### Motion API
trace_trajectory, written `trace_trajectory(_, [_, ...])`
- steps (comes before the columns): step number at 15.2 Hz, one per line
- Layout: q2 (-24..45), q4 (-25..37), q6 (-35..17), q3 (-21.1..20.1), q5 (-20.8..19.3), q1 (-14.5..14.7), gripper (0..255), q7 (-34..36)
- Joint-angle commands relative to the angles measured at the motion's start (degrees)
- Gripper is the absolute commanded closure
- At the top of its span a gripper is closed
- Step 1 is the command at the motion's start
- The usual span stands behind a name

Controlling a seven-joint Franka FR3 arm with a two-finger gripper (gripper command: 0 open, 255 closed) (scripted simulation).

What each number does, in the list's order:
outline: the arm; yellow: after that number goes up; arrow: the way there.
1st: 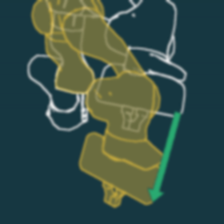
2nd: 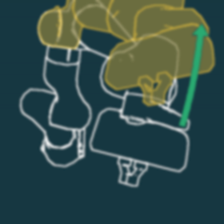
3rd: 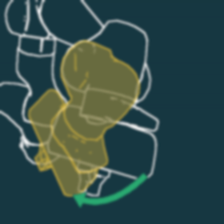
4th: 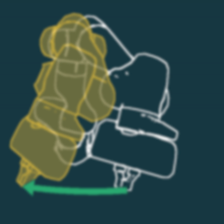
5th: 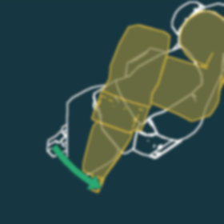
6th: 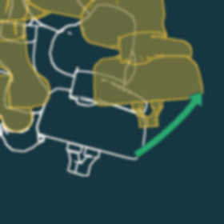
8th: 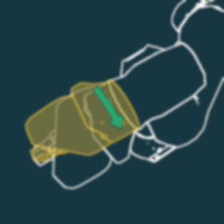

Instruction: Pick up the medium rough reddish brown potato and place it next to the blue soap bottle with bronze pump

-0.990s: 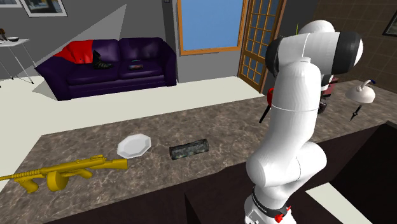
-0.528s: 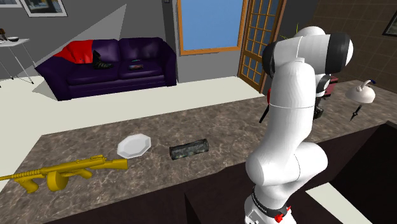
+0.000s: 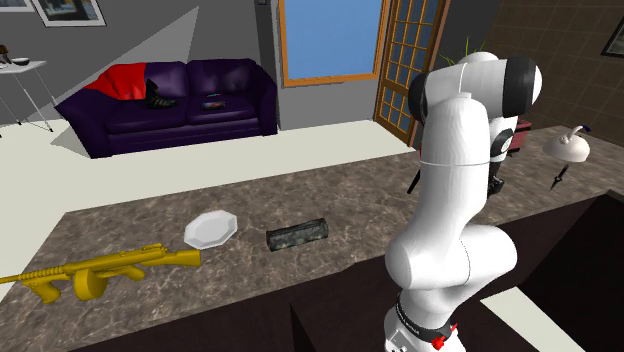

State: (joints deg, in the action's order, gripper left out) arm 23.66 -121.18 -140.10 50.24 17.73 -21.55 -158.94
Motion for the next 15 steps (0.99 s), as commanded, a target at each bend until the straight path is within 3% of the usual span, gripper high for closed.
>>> trace_trajectory(1, [1.6, -0.4, -0.9, -1.3, 1.2, -0.9, 255, -0.7])
trace_trajectory(10, [7.0, -0.4, -6.2, -7.7, 6.2, -6.1, 255, -3.5])
trace_trajectory(15, [6.3, -0.6, -6.5, -9.0, 4.6, -7.4, 255, -2.5])
